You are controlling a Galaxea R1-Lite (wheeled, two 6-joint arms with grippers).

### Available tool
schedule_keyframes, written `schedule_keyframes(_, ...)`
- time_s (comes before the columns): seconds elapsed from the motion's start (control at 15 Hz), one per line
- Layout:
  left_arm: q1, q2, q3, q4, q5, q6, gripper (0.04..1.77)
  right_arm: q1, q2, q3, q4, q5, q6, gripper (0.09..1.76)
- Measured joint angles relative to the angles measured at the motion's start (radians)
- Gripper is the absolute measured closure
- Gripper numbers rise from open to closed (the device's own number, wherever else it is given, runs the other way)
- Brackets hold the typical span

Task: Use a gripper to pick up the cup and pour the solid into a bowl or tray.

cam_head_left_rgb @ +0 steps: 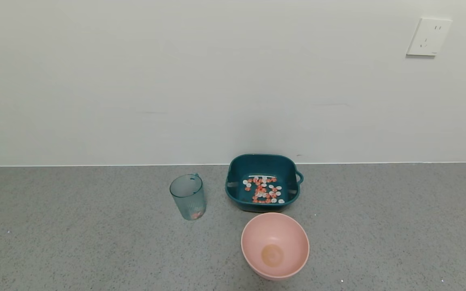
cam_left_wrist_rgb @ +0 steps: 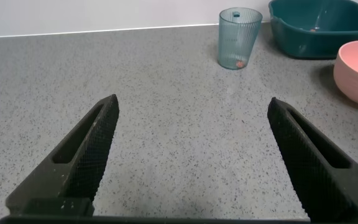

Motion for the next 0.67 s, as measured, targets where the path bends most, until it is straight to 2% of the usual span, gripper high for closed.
schedule_keyframes(0.67, 0.0, 0.0, 0.0, 0.0, 0.0, 0.0, 0.09, 0.0, 0.0, 0.0, 0.001, 0.0, -0.002, 0.14)
